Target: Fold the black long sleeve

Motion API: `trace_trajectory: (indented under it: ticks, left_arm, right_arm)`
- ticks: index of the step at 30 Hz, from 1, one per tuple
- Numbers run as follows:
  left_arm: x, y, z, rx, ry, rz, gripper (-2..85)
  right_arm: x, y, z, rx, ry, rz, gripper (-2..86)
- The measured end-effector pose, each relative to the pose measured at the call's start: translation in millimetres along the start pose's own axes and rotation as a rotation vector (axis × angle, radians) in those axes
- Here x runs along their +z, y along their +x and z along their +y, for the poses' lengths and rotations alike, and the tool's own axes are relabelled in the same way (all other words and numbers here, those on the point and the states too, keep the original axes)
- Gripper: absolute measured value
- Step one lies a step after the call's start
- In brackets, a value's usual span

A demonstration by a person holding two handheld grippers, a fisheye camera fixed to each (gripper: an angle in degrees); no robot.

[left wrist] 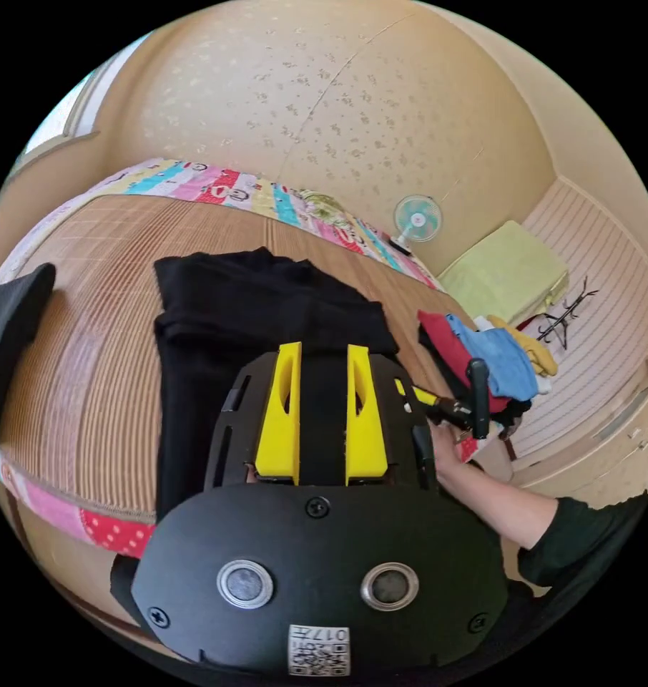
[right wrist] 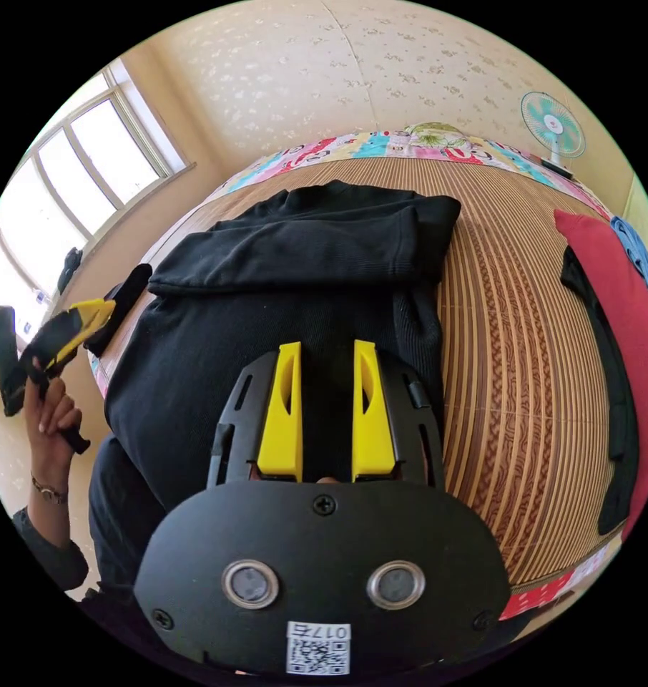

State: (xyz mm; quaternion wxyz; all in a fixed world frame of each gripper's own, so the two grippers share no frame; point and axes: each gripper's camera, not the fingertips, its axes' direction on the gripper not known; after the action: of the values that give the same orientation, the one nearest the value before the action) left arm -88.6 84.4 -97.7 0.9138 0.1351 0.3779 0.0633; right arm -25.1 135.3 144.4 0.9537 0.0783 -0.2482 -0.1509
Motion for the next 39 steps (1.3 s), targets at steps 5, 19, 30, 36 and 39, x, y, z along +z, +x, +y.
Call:
trace_trajectory:
  ticks: [5, 19, 30, 36, 39]
  left_arm:
    - [-22, -11, 70, -0.04, -0.008, -0.193, 11.3]
    - [14, -18, 67, 0.088, -0.434, -0.029, 13.5]
    - [113, -29, 45, 0.277, -0.86, -0.073, 14.4]
    - [107, -50, 49, 0.337, -0.941, -0.008, 3.6]
    - [56, -59, 48, 0.352, -0.841, 0.208, 3.1]
  right_arm:
    - [-11, 11, -19, 0.019, -0.019, -0.021, 10.5]
    - [-165, 75, 121, 0.033, -0.177, -0.072, 12.7]
    - [-84, 102, 77, 0.09, -0.48, -0.167, 12.4]
    - [-94, 96, 73, 0.033, -0.554, -0.203, 4.4]
    - [-143, 103, 80, 0.003, -0.461, -0.355, 3.5]
